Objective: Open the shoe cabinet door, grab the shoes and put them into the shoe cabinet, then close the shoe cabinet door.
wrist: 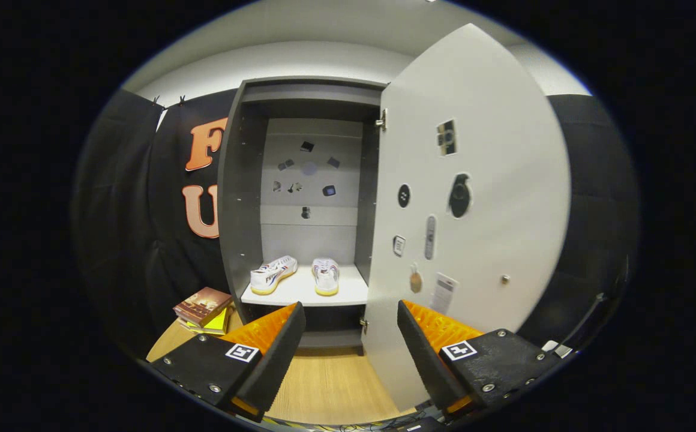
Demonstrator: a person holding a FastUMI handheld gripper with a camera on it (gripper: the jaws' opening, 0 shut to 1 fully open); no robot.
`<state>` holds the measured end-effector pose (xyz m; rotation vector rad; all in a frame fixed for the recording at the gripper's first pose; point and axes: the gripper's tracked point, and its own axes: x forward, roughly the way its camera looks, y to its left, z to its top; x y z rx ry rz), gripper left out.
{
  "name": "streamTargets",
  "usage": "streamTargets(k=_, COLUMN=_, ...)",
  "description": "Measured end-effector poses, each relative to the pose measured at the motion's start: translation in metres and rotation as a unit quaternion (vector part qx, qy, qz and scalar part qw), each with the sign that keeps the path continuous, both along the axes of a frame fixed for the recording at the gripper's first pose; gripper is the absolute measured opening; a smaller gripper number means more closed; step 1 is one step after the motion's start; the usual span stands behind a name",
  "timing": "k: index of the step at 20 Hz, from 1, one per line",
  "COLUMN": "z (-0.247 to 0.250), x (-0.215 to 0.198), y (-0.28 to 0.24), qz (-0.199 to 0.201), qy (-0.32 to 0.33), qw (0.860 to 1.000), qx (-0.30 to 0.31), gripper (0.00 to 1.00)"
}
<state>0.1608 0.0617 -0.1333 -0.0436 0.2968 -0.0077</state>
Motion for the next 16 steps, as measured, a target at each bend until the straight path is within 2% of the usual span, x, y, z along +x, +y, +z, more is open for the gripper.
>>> streamTargets(k=5, z=0.006, x=-0.049, y=-0.067, qz=-0.055, qy=-0.008, qw=0.998, qx=-0.013, gripper=0.95)
streamTargets(k=8, z=0.007, x=-0.062, y=-0.107, qz=-0.086, qy=-0.013, qw=0.996, qx=-0.019, gripper=0.95)
streamTargets(k=10, z=0.005, x=-0.065, y=-0.129, qz=-0.105, qy=-0.016, qw=0.994, qx=-0.022, gripper=0.95)
streamTargets(k=16, z=-0.021, x=-0.048, y=-0.168, qz=-0.128, qy=-0.006, qw=0.991, qx=-0.032, gripper=0.95)
